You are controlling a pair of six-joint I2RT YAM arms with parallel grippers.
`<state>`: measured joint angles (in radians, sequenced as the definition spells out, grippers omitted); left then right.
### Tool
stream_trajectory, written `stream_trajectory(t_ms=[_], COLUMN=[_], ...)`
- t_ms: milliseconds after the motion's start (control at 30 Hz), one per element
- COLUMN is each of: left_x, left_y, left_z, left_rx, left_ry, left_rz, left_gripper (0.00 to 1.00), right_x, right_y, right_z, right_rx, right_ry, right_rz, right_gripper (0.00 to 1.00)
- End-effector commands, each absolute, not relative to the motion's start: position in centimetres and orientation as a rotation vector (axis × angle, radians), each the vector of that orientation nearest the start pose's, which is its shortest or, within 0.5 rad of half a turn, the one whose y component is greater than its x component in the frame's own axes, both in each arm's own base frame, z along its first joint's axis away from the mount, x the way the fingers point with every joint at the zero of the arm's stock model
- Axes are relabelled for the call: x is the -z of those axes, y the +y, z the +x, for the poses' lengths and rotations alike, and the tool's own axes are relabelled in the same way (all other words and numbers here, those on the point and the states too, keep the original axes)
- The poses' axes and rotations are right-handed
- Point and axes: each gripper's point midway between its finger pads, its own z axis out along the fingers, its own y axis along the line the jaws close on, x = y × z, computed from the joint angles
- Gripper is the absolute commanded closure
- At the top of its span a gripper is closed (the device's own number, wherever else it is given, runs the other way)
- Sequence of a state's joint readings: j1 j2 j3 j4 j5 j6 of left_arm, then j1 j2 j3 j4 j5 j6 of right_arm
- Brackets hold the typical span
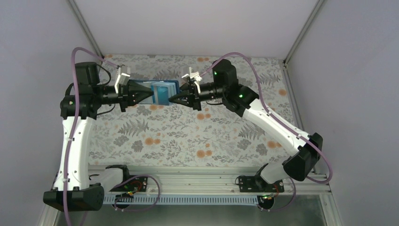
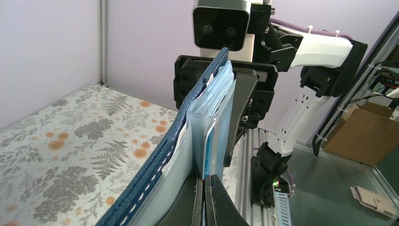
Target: Take the credit cards out of the card holder
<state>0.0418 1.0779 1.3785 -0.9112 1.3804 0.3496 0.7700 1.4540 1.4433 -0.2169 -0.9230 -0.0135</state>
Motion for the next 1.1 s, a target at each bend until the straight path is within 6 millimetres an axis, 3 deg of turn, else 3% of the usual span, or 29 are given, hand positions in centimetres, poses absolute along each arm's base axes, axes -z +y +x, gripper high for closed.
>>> stream_trajectory(t_ms=[0, 200, 400, 633, 667, 767, 800, 1067], left_x=[-42.3, -42.0, -41.7, -41.5, -41.5, -41.5, -41.5, -42.1], left_y=[-15.8, -15.6, -15.7, -15.8, -15.8, -15.8, -15.8, -15.5], left_z=[20.2, 20.6, 20.7, 20.5, 20.5, 20.5, 20.5, 21.1], left_rx=[1.120, 1.076, 1.137, 1.155, 1.155, 1.156, 1.155, 1.105], left_ry=[1.510, 1.523, 1.515, 1.507, 1.507, 1.507, 1.506, 1.522], left_rz=[1.012, 1.012, 1.001, 1.008, 1.007, 1.008, 1.008, 0.997], left_gripper=[0.98, 0.98, 0.98, 0.98, 0.98, 0.98, 0.98, 0.98], right_x=[-41.0, -40.9, -40.8, -40.7, -40.7, -40.8, -40.8, -40.7], right_y=[37.3, 36.5, 37.0, 37.2, 37.2, 37.3, 37.3, 36.4], right_z=[19.2, 19.3, 18.7, 19.2, 19.2, 19.4, 19.4, 19.9], right_rx=[-1.328, -1.299, -1.388, -1.373, -1.370, -1.371, -1.370, -1.311], right_ry=[1.321, 1.338, 1.322, 1.336, 1.335, 1.339, 1.340, 1.368], right_rz=[-1.321, -1.307, -1.349, -1.329, -1.327, -1.319, -1.318, -1.287], right_gripper=[0.96, 0.94, 0.86, 0.68, 0.69, 0.93, 0.95, 0.96])
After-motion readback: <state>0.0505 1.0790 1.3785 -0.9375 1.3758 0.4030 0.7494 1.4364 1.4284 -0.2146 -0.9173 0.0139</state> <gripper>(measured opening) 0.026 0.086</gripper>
